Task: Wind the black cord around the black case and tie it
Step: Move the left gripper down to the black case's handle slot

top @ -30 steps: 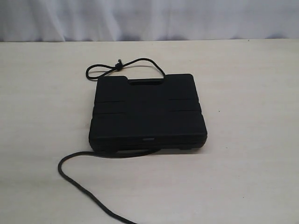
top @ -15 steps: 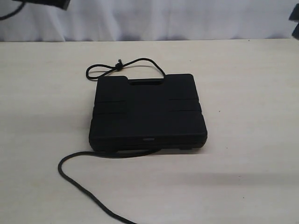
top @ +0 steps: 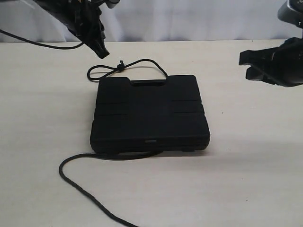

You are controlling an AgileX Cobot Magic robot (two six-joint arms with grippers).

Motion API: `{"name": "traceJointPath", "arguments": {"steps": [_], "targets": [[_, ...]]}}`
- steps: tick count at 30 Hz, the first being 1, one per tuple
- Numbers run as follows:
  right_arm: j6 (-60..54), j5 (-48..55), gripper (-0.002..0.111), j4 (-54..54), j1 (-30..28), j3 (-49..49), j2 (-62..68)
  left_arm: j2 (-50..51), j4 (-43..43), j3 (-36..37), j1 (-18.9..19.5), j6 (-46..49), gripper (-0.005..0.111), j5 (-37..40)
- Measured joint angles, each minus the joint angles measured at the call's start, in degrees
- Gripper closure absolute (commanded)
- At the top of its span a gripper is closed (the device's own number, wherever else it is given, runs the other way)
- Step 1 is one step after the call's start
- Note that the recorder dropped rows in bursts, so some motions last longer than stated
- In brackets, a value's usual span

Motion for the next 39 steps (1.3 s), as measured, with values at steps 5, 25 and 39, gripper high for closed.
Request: {"name": "traceJointPath", "arguments": {"steps": [5, 25, 39], "targets": [[-3.8, -1.5, 0.104, 3.4, 0.0, 0.0, 3.5, 5.3, -0.2, -3.8, 0.0, -3.4, 0.072, 1.3], [-4.5, -1.3, 0.104, 3.8, 0.0, 0.0, 7.8, 28.2, -22.4, -40.5, -0.4, 22.3, 0.072, 34.7], [-4.6, -1.9, 0.104, 3.8, 0.0, 0.0, 7.8, 34.4, -22.5, -40.5, -3.9, 30.6, 0.072, 30.8]]}}
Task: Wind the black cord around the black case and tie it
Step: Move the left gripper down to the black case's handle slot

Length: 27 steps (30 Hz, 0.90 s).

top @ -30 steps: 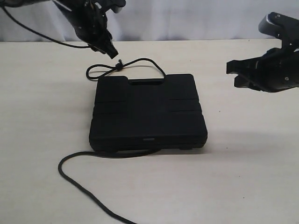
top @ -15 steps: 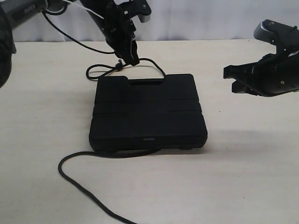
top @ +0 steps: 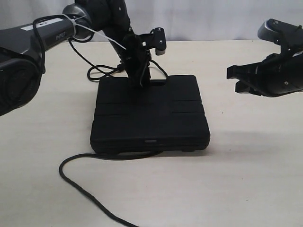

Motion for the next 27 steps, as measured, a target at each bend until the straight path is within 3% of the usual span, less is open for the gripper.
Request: {"name": "traceJointPath", "arguments": {"steps": [10, 13, 17, 27], "targets": [[-0.7, -0.1, 0.104, 0.0, 0.0, 0.0, 0.0, 0.7, 5.8, -0.5, -2.2, 1.2, 0.072, -1.2], [-0.7, -0.1, 0.104, 0.0, 0.0, 0.0, 0.0, 0.8, 6.1, -0.6, -2.2, 1.3, 0.080, -1.2], [-0.8, -0.2, 0.104, 0.0, 0.0, 0.0, 0.0, 0.8, 6.6, -0.7, -2.2, 1.3, 0.106, -1.7], [-0.9, -0.2, 0.104, 0.0, 0.0, 0.0, 0.0, 0.8, 7.2, -1.5, -2.2, 1.0, 0.107, 0.3]]}}
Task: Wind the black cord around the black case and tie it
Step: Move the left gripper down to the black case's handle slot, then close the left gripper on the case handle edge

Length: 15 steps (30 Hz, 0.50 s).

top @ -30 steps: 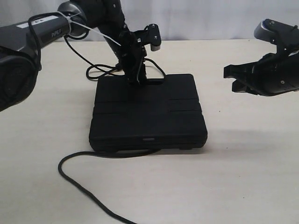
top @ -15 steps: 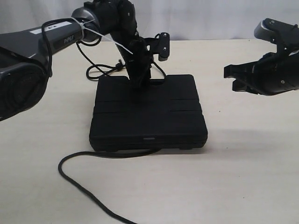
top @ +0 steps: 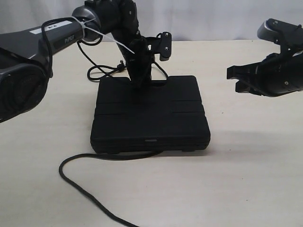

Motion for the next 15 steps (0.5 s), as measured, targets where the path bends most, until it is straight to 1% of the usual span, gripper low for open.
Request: {"name": "traceJointPath", "arguments": {"steps": [4, 8, 9, 11, 13, 15], "targets": [[0.0, -0.1, 0.104, 0.0, 0.0, 0.0, 0.0, 0.7, 0.6, -2.5, -0.1, -0.2, 0.107, 2.7], [0.0, -0.2, 0.104, 0.0, 0.0, 0.0, 0.0, 1.8, 1.3, -6.3, -0.2, -1.8, 0.107, 3.4], [0.0, -0.2, 0.104, 0.0, 0.0, 0.0, 0.0, 1.9, 1.8, -8.3, -0.2, -6.3, 0.107, 4.0], [0.0, -0.3, 0.104, 0.0, 0.0, 0.0, 0.0, 1.9, 2.7, -11.3, -0.2, -10.9, 0.107, 4.3], [0.0, -0.3, 0.104, 0.0, 0.0, 0.0, 0.0, 1.9, 3.6, -13.1, -0.2, -15.7, 0.107, 4.4], [0.0, -0.3, 0.104, 0.0, 0.0, 0.0, 0.0, 1.8, 3.4, -13.3, 0.2, -18.6, 0.107, 4.4]]}}
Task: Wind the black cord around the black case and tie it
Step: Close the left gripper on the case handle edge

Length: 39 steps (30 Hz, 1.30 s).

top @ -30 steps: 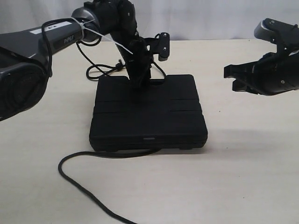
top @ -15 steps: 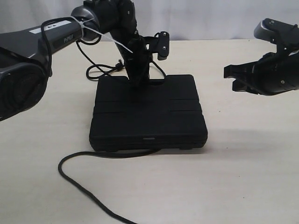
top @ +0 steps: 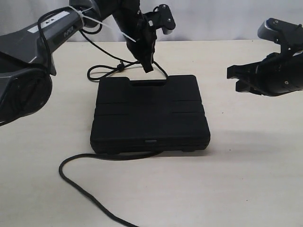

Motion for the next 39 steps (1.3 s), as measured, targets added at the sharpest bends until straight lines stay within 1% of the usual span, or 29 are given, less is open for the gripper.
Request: {"name": "traceJointPath", "arguments": {"steps": [3, 5, 7, 8, 9, 10, 13, 15, 17, 20, 26, 29, 33, 36, 39], "targets": [[0.0, 0.0, 0.104, 0.0, 0.0, 0.0, 0.0, 0.2, -0.2, 0.5, 1.5, -1.3, 0.107, 0.0], [0.0, 0.0, 0.104, 0.0, 0.0, 0.0, 0.0, 0.3, -0.3, 2.4, 2.4, -1.5, 0.107, 0.1], [0.0, 0.0, 0.104, 0.0, 0.0, 0.0, 0.0, 0.4, -0.8, 3.4, 2.5, -1.6, 0.106, 0.3], [-0.1, 0.0, 0.104, 0.0, 0.0, 0.0, 0.0, 0.4, -0.9, 3.6, 2.4, -1.5, 0.103, 0.3], [-0.1, 0.0, 0.104, 0.0, 0.0, 0.0, 0.0, 0.4, -0.9, 3.6, 1.9, -1.6, 0.097, 0.4], [-0.1, 0.0, 0.104, 0.0, 0.0, 0.0, 0.0, 0.4, -0.9, 3.6, 1.2, -1.8, 0.087, 0.4], [-0.1, 0.0, 0.104, 0.0, 0.0, 0.0, 0.0, 0.4, -0.9, 3.6, -0.4, -2.2, 0.070, 0.4], [-0.1, 0.0, 0.104, 0.0, 0.0, 0.0, 0.0, 0.4, 0.0, 3.6, -1.3, -2.6, 0.064, 0.4], [-0.2, 0.0, 0.104, 0.0, 0.0, 0.0, 0.0, 0.5, 1.2, 3.6, -2.1, -3.9, 0.062, 0.4], [-0.2, 0.0, 0.104, 0.0, 0.0, 0.0, 0.0, 1.0, 2.4, 3.6, -2.2, -5.2, 0.062, 0.4], [-0.2, 0.0, 0.104, 0.0, 0.0, 0.0, 0.0, 3.7, 8.2, 3.6, -2.2, -5.8, 0.063, 0.4], [-0.2, 0.0, 0.104, 0.0, 0.0, 0.0, 0.0, 4.4, 8.2, 3.6, -2.2, -4.9, 0.063, 0.1], [-0.2, 0.0, 0.104, 0.0, 0.0, 0.0, 0.0, 4.6, 6.6, 3.6, -2.2, -2.6, 0.074, 0.0], [-0.2, 0.0, 0.104, 0.0, 0.0, 0.0, 0.0, 5.3, 5.9, 3.6, -2.2, -1.5, 0.088, -0.4], [-0.2, 0.0, 0.104, 0.0, 0.0, 0.0, 0.0, 5.5, 6.8, 3.6, -2.4, -0.6, 0.106, -0.1]]}}
